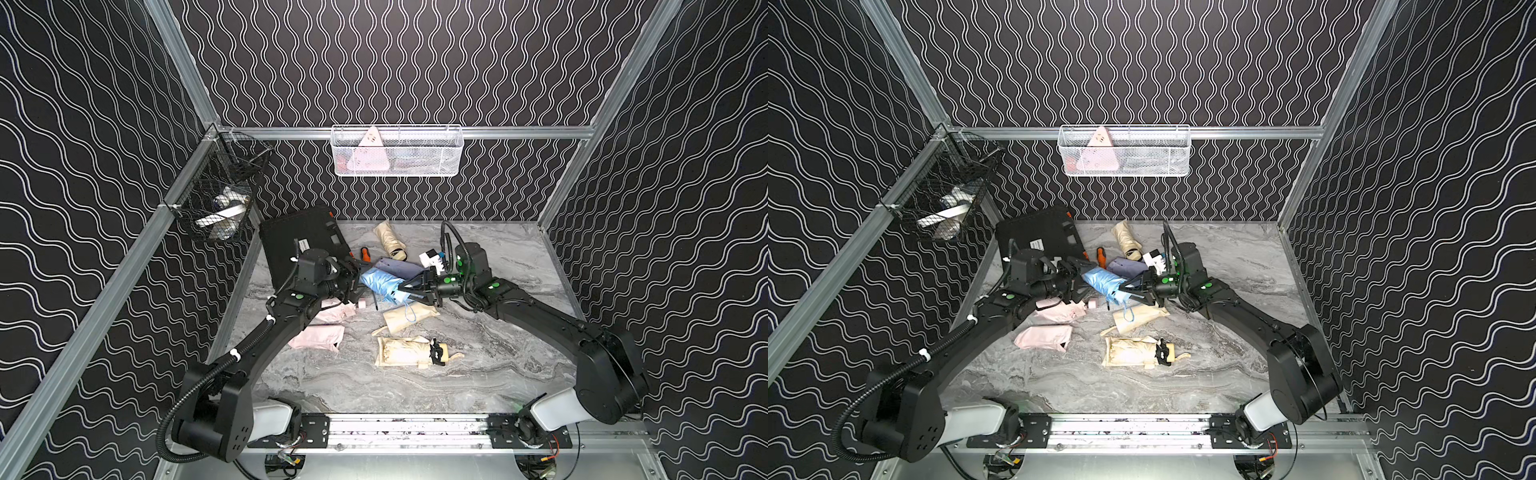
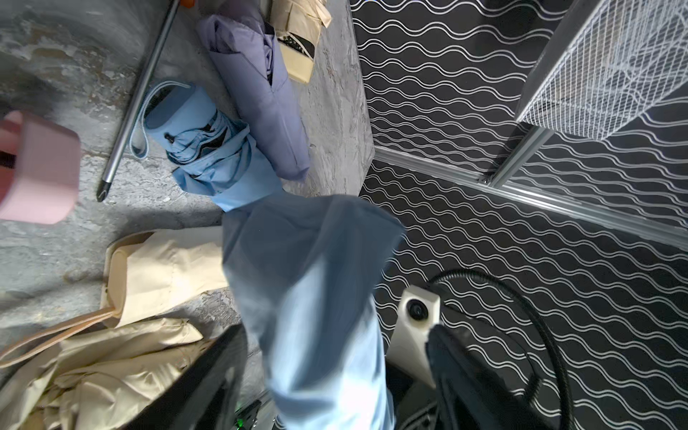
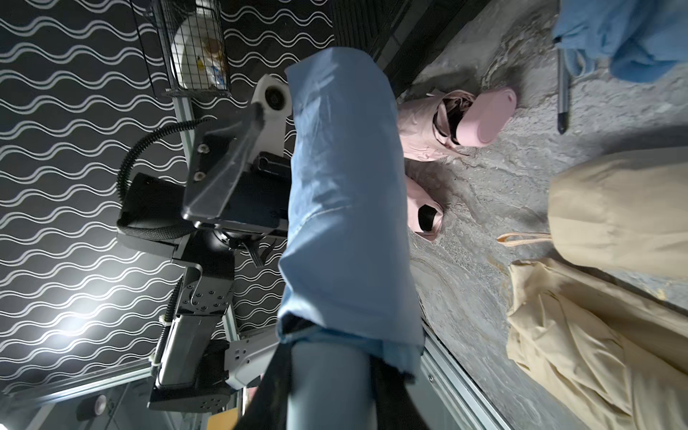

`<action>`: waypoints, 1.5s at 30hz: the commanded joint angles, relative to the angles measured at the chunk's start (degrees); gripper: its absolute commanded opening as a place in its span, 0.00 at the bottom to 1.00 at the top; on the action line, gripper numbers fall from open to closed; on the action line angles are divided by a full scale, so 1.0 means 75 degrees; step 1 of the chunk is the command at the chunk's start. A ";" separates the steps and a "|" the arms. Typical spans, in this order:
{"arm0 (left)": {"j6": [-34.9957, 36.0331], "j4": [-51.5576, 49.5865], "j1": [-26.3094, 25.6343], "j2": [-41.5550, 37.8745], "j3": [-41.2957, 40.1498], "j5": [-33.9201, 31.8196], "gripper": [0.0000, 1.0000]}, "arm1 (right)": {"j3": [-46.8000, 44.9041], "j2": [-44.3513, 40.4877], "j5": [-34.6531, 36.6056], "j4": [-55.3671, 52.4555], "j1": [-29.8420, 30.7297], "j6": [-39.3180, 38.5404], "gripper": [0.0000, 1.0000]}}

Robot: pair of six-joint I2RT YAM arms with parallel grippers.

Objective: Take umbrellas out of sleeves
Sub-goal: Take out the umbrella from the umbrella sleeve.

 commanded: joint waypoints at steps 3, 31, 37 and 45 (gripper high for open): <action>0.2782 -0.2149 0.0271 -0.0006 0.0892 0.0543 0.99 | -0.0360 0.0029 -0.1353 0.2014 -0.0721 0.1026 0.07; 0.5420 -0.3276 0.0322 0.0436 0.2472 0.1146 0.74 | -0.0265 -0.0392 -0.2722 0.1175 -0.0960 0.0525 0.06; 0.5365 -0.3234 0.0331 0.0411 0.2346 0.1146 0.59 | -0.0283 -0.0415 -0.2708 0.1093 -0.0934 0.0464 0.06; 0.5327 -0.3192 0.0322 0.0420 0.2329 0.1211 0.34 | -0.0303 -0.0463 -0.2694 0.1038 -0.0916 0.0424 0.06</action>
